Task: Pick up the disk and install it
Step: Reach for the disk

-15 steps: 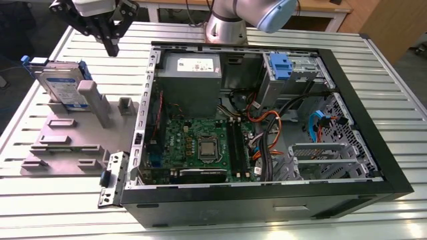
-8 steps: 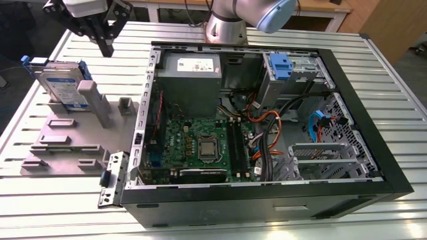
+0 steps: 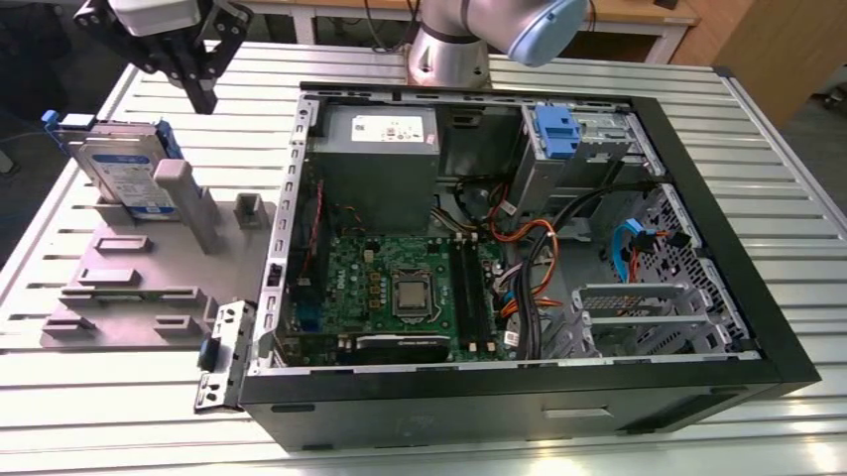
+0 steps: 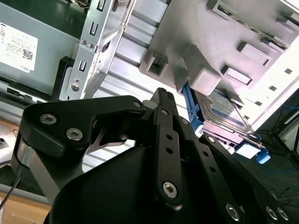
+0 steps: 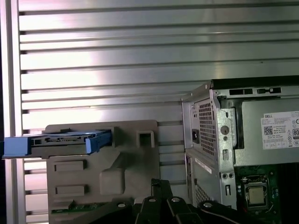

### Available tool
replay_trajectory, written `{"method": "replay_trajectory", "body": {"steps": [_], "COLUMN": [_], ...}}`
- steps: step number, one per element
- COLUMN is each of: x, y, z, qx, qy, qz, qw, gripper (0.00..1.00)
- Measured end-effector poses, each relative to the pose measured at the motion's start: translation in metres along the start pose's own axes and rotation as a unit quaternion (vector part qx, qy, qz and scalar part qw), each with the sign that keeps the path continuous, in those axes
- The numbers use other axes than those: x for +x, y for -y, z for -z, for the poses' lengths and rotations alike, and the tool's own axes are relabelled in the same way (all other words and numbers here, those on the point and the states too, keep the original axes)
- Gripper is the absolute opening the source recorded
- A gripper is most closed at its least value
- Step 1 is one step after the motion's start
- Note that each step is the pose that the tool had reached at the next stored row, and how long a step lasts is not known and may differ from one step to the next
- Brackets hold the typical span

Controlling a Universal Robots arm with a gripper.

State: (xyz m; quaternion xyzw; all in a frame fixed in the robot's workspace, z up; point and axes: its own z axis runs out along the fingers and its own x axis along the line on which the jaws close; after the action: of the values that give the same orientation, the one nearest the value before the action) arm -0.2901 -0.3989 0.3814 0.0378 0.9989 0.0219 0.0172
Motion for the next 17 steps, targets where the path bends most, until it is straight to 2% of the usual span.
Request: {"method": "replay_trajectory", "body": {"steps": [17], "x": [0.0224], "y": [0.0018], "z": [-0.0023], "qx": [0.0000], "qy": [0.0000], "qz": [0.000], "qw": [1.00000], "gripper": [0.11]}}
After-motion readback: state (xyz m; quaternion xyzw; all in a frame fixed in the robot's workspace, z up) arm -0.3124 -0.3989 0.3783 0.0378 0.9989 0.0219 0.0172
